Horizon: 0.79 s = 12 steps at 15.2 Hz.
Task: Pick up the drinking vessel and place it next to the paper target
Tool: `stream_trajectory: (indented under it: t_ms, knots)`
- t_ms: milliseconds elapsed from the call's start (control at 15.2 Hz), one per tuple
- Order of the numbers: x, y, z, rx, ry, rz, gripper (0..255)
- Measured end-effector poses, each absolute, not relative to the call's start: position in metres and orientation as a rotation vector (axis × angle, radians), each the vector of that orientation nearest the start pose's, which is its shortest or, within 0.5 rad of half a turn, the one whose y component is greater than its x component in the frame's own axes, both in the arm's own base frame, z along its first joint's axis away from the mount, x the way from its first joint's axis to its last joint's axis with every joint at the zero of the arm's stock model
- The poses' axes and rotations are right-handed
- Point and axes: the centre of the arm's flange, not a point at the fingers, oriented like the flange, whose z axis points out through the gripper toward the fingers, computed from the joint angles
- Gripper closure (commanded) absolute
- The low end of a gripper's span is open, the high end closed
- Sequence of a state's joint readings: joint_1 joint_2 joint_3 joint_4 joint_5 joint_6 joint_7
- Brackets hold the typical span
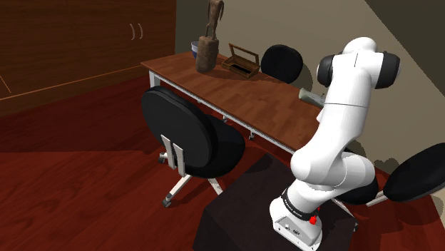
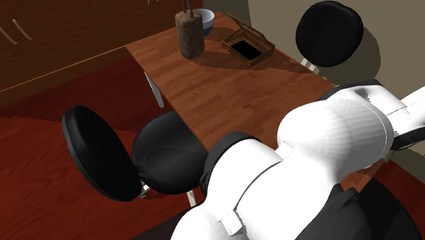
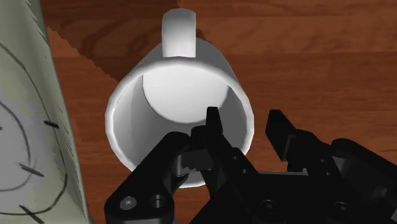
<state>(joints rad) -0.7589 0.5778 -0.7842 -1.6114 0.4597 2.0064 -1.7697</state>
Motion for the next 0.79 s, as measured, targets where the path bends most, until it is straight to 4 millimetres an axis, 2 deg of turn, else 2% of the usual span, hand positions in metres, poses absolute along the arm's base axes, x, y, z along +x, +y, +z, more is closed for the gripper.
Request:
stream_trajectory:
  t_ms: [330,594,792]
  knots:
    - [0.120,-0.664,0.365,-3.141,-0.175,-0.029,0]
    - [0.119,-0.664,0.406,-3.142,-0.175,-0.030,0]
    - [0.119,-0.664,0.414,-3.142,-0.175,-0.029,0]
